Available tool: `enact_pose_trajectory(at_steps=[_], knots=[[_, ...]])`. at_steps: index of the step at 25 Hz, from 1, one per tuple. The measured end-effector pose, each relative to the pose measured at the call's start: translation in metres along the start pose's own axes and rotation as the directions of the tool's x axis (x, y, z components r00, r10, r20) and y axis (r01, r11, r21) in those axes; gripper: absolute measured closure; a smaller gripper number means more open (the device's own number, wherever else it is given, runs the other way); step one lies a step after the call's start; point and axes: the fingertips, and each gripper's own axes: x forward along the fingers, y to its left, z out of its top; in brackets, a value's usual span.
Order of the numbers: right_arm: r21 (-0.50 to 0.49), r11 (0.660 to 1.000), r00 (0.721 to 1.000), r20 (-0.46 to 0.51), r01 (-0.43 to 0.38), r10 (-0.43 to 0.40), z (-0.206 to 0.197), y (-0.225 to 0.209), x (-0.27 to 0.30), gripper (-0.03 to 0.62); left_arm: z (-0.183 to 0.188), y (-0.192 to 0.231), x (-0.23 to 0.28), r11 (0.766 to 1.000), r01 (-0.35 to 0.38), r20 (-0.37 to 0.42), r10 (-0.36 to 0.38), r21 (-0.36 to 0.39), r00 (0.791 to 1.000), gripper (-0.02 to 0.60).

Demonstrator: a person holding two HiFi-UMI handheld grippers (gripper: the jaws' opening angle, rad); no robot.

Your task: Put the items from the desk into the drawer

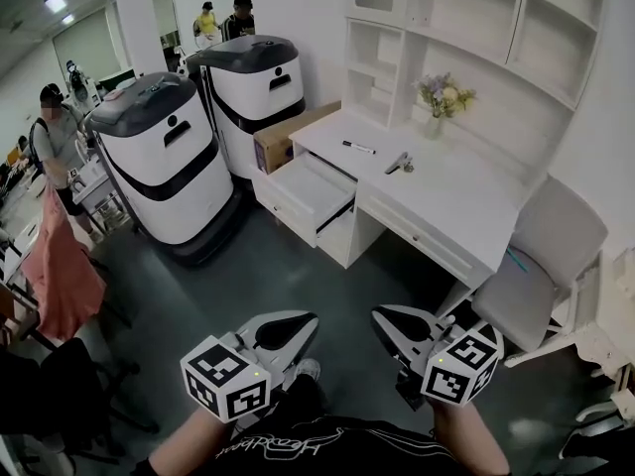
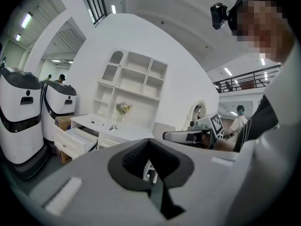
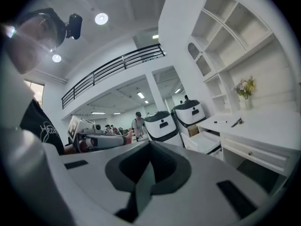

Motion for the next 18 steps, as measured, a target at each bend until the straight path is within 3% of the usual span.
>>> enact_pose_trajectory(at_steps=[6, 12, 18], knots=[[-0.002, 1.000, 1.000, -0.007, 0.006, -0.006, 0.008, -0.034, 0.035, 0.586, 0.009, 0.042, 0.019, 1.000, -0.002, 0.001, 0.002, 0.004, 1.000, 0.574], [0.033, 0.998, 0.998, -0.036, 0.046, -0.044, 0.016, -0.094, 0.101, 0.586, 0.020, 0.122, 0.063, 0.999, 0.032, -0.022, -0.032, -0.026, 0.999, 0.574], [0.081, 0.987, 0.990, -0.043, 0.137, -0.134, 0.041, -0.165, 0.164, 0.586, 0.047, 0.210, 0.119, 0.992, 0.099, -0.045, -0.103, -0.076, 0.994, 0.574]])
